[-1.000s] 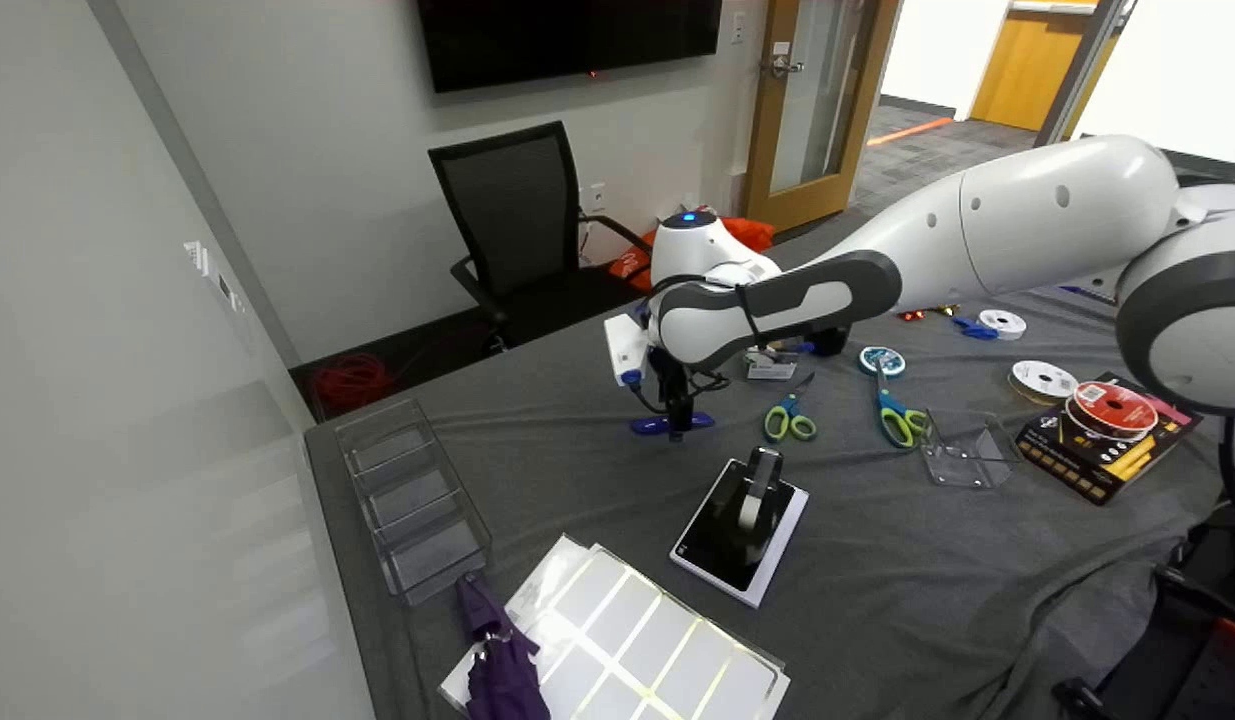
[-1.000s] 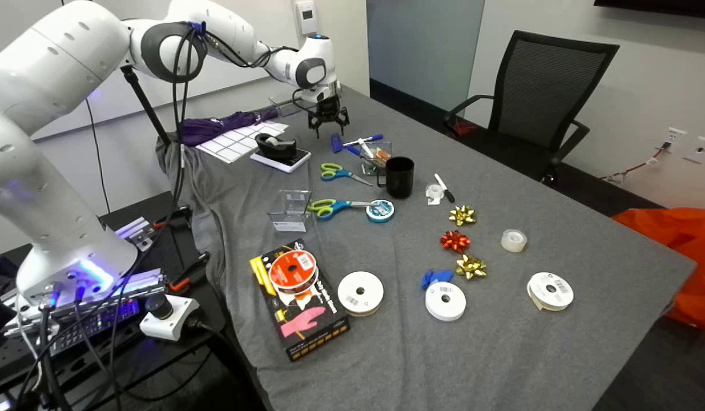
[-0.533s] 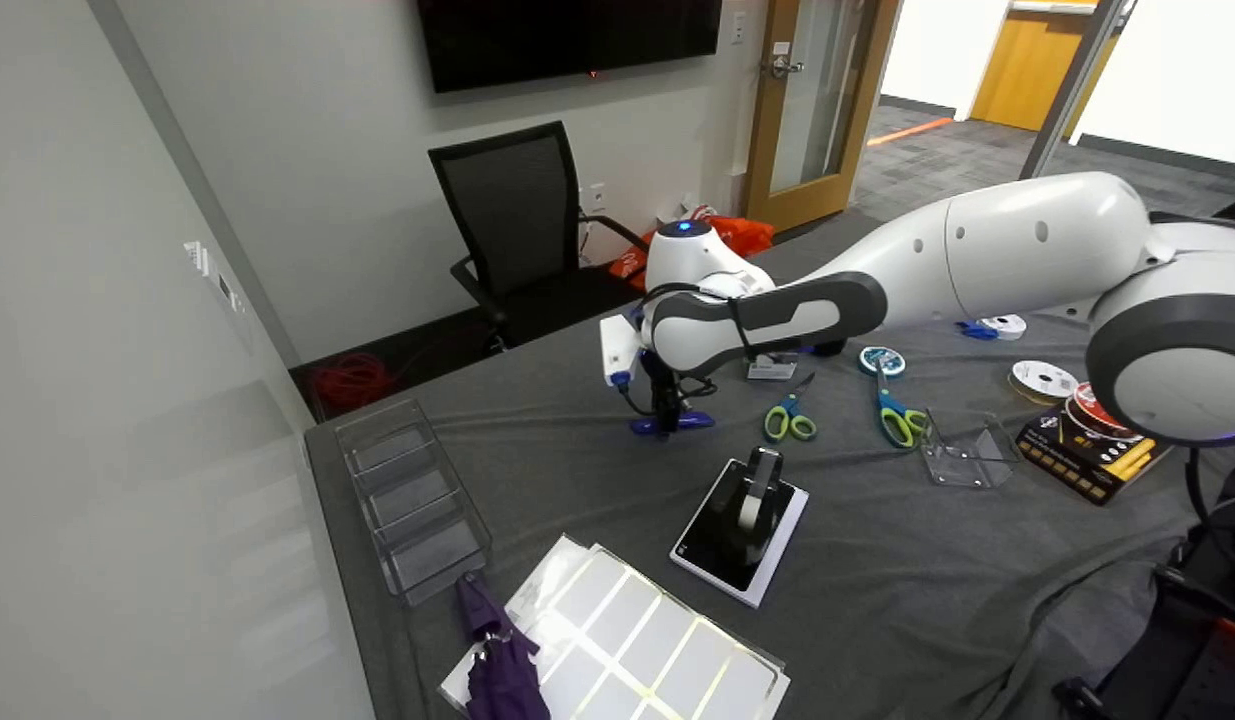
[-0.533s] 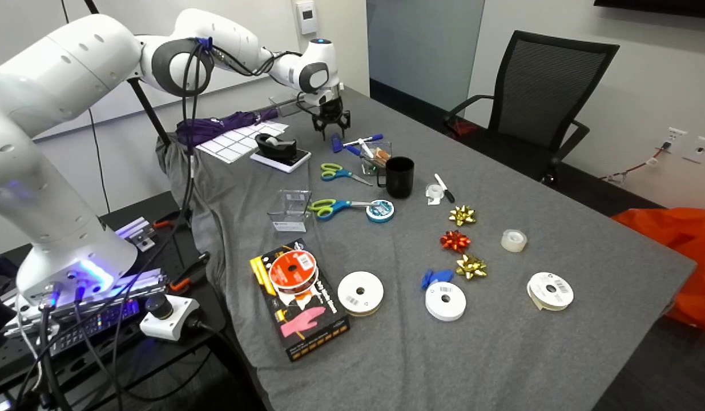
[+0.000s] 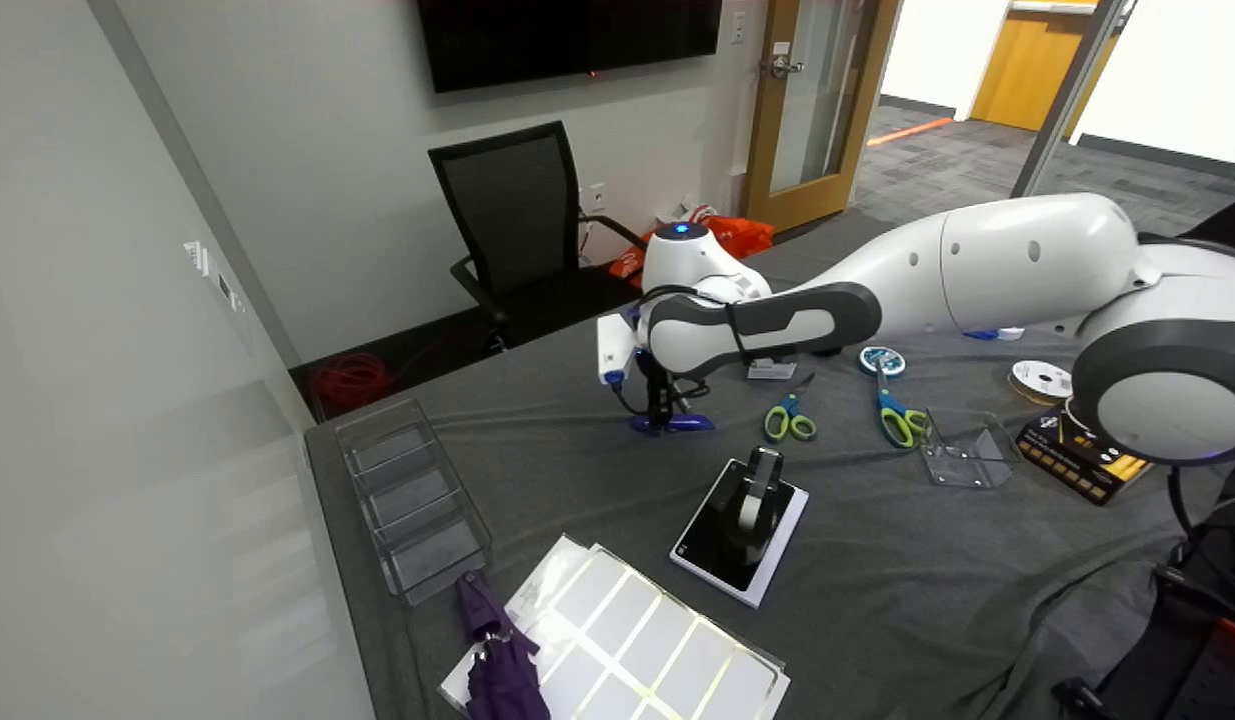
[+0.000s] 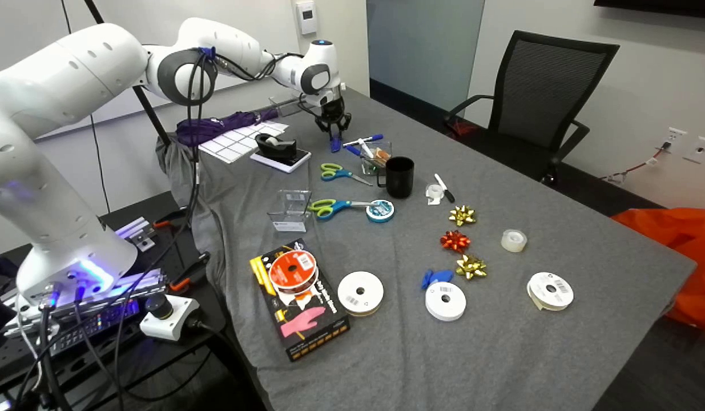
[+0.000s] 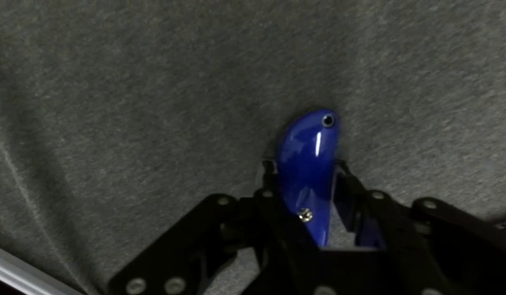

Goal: Put the blue marker in the clear container on the right.

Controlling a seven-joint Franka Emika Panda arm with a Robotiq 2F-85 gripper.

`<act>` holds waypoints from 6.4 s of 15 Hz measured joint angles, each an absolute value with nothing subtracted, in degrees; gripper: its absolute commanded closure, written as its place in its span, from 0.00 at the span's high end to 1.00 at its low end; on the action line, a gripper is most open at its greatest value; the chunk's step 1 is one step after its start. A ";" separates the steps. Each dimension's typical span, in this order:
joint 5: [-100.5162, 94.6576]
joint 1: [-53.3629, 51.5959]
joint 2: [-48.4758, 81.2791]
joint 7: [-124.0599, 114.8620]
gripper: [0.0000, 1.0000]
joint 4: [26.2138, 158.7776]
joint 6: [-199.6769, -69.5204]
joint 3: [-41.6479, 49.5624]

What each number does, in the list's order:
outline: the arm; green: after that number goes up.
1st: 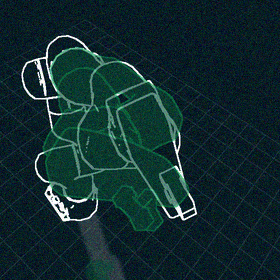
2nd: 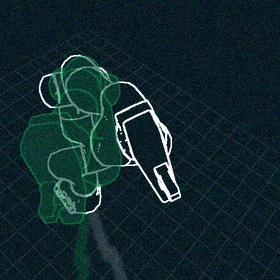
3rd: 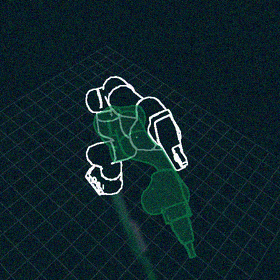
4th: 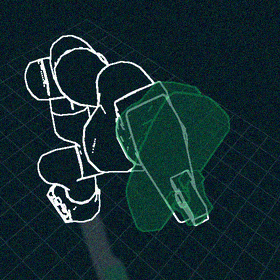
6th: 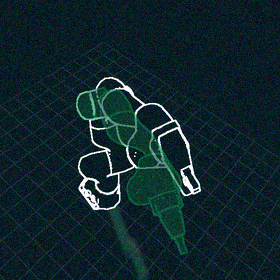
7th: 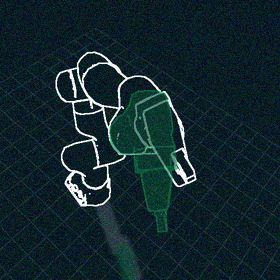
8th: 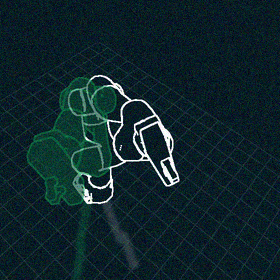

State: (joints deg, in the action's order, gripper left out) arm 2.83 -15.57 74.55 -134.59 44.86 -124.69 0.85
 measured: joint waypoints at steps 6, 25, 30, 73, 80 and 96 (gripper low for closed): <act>3.26 -15.29 75.25 -134.90 0.11 41.17 -120.03 0.34; 4.04 -10.41 59.92 -112.17 0.11 47.60 -106.90 -2.45; 5.07 -5.23 51.87 -98.37 0.11 58.66 -106.90 -4.71; 12.95 2.91 18.58 -26.34 0.11 117.13 -99.10 5.74; 12.94 5.57 18.29 -16.85 0.11 120.40 -98.76 7.84; 17.30 7.90 25.06 -11.33 0.11 120.70 -108.99 8.18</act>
